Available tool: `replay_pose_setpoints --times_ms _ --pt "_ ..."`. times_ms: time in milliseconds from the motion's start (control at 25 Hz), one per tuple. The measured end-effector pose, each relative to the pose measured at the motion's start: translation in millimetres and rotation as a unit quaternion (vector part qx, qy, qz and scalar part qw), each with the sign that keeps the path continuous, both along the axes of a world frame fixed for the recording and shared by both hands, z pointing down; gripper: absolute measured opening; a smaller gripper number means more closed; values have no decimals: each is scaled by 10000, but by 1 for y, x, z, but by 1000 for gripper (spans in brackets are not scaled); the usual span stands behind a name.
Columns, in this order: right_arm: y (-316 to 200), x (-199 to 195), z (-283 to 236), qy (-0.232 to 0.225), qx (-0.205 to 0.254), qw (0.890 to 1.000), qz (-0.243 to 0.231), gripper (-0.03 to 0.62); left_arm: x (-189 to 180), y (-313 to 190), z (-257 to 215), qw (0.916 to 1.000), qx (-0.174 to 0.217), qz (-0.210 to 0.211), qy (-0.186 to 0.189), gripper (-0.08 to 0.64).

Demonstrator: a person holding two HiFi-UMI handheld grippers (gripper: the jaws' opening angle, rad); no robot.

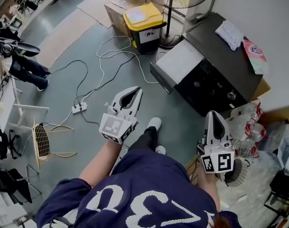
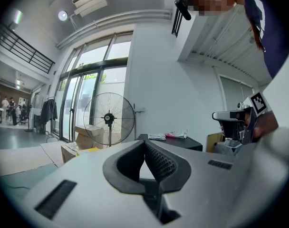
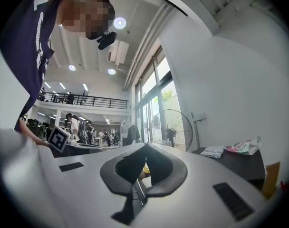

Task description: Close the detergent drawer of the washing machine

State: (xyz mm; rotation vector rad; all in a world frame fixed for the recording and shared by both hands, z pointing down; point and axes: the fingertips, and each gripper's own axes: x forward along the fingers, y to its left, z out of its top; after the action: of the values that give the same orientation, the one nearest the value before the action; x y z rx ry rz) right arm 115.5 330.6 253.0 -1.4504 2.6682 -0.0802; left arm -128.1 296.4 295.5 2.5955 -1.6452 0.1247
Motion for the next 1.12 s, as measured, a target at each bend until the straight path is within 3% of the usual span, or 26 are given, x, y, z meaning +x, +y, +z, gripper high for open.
replay_pose_setpoints --times_ms 400,640,920,1120 --pt "-132 -54 3 17 -63 9998 179 15 -22 -139 14 9981 -83 613 -30 18" --pt "-177 -73 13 30 -220 9993 294 15 -31 -194 25 9959 -158 884 -79 18" --pt "-221 -68 31 91 -476 9986 219 15 -34 -235 51 9961 -458 754 -51 20" --pt "-260 -63 40 59 -535 9985 -107 15 -28 -261 60 9970 -480 603 -97 20"
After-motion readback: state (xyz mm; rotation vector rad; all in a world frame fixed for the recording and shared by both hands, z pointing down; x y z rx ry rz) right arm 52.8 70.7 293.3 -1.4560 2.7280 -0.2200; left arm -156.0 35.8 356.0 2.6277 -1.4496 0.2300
